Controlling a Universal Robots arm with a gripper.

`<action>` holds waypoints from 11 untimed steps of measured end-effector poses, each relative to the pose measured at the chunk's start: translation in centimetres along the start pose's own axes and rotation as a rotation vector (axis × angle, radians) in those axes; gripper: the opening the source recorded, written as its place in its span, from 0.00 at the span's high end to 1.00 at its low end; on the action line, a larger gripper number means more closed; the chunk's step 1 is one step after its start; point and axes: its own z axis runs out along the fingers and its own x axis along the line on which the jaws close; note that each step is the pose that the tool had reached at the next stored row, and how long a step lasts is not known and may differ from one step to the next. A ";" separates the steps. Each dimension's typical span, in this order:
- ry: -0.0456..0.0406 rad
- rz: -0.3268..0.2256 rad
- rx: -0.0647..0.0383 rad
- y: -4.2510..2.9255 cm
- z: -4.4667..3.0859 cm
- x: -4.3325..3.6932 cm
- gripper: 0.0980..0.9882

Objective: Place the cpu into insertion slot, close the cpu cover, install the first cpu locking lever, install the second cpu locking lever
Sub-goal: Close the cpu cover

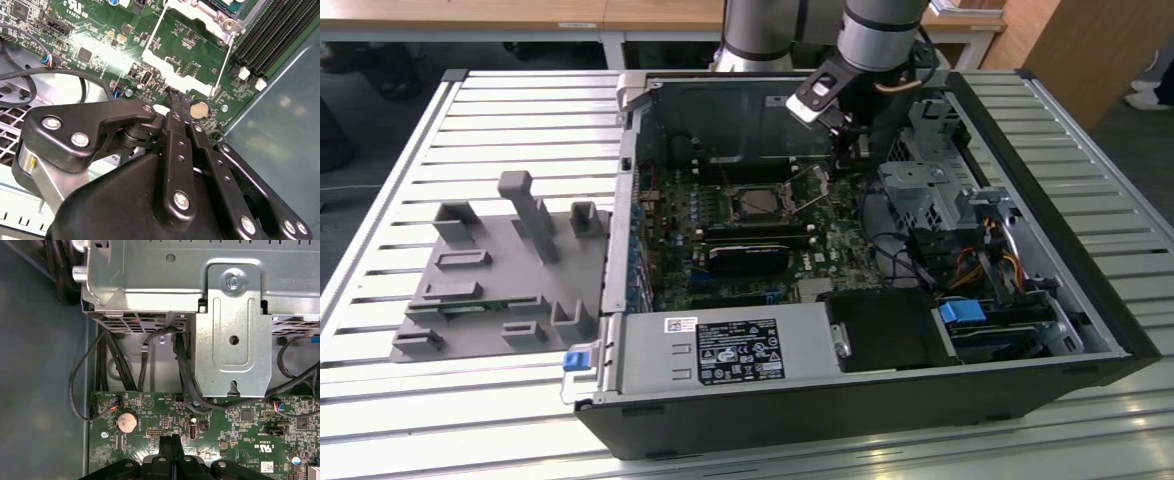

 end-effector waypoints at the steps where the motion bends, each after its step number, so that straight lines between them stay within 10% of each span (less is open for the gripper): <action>1: 0.0000 0.000 0.000 0.00 0.03 0.00 0.99; 11: -0.0001 0.000 0.000 -0.86 0.05 -0.01 0.99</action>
